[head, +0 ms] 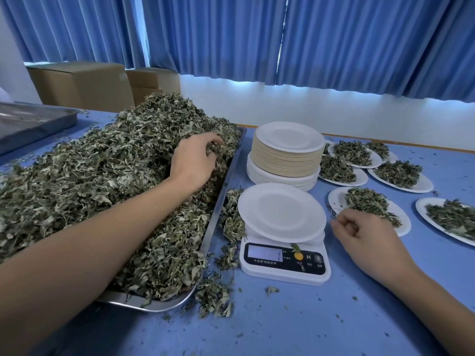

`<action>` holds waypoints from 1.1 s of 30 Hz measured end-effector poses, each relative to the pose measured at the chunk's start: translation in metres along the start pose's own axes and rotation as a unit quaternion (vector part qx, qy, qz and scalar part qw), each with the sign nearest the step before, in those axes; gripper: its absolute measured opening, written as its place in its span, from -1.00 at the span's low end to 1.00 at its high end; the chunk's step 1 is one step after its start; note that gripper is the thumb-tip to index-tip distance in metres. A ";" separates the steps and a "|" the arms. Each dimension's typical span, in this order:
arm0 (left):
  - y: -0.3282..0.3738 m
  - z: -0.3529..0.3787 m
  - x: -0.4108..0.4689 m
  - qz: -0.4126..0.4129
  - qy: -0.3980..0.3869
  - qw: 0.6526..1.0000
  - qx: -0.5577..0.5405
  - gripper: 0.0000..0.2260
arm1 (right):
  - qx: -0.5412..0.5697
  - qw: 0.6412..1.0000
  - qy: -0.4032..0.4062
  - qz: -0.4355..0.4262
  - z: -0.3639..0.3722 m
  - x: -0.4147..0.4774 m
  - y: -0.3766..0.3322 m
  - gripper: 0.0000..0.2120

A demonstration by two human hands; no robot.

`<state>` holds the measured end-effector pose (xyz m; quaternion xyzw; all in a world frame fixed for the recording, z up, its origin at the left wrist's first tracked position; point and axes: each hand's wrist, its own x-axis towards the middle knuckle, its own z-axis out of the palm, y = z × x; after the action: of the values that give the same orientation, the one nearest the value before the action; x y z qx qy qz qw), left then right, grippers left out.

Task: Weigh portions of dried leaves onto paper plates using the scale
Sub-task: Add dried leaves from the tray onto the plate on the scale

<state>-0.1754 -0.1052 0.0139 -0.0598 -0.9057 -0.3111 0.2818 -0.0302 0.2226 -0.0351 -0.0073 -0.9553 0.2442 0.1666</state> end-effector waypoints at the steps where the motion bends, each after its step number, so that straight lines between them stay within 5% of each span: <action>1: 0.000 0.000 0.001 0.002 0.007 1.000 -0.021 -0.65 | 0.003 1.000 0.000 0.000 0.000 0.000 0.000 -0.68; 8: 0.014 -0.001 0.001 0.019 0.036 0.982 -0.184 -0.72 | 0.009 1.000 0.001 0.001 0.000 0.001 0.000 -0.69; 15: 0.048 -0.006 -0.022 0.082 -0.218 0.888 -0.397 -0.70 | -0.001 1.000 -0.004 -0.002 0.001 0.003 0.000 -0.68; 21: 0.060 0.001 -0.038 0.170 -0.383 0.870 -0.260 -0.67 | -0.003 1.000 -0.002 -0.013 0.000 0.002 0.000 -0.69; 24: 0.058 -0.009 -0.031 0.143 -0.345 0.882 -0.288 -0.70 | 0.002 1.000 -0.004 -0.013 -0.001 0.002 0.000 -0.68; 27: 0.049 -0.012 -0.021 0.062 -0.220 0.929 -0.290 -0.74 | 0.007 1.000 -0.004 -0.012 -0.002 0.001 -0.001 -0.67; 30: 0.025 -0.009 -0.005 0.043 -0.142 0.988 -0.030 -0.81 | 0.011 1.000 -0.005 -0.012 -0.003 0.001 -0.001 -0.67; 33: 0.005 -0.007 0.001 -0.023 -0.281 0.935 0.217 -0.53 | 0.013 1.000 -0.005 -0.014 -0.003 0.000 -0.001 -0.67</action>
<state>-0.1716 -0.1053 0.0218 -0.0613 -0.9944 -0.0844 0.0142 -0.0292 0.2230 -0.0314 0.0092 -0.9528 0.2545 0.1654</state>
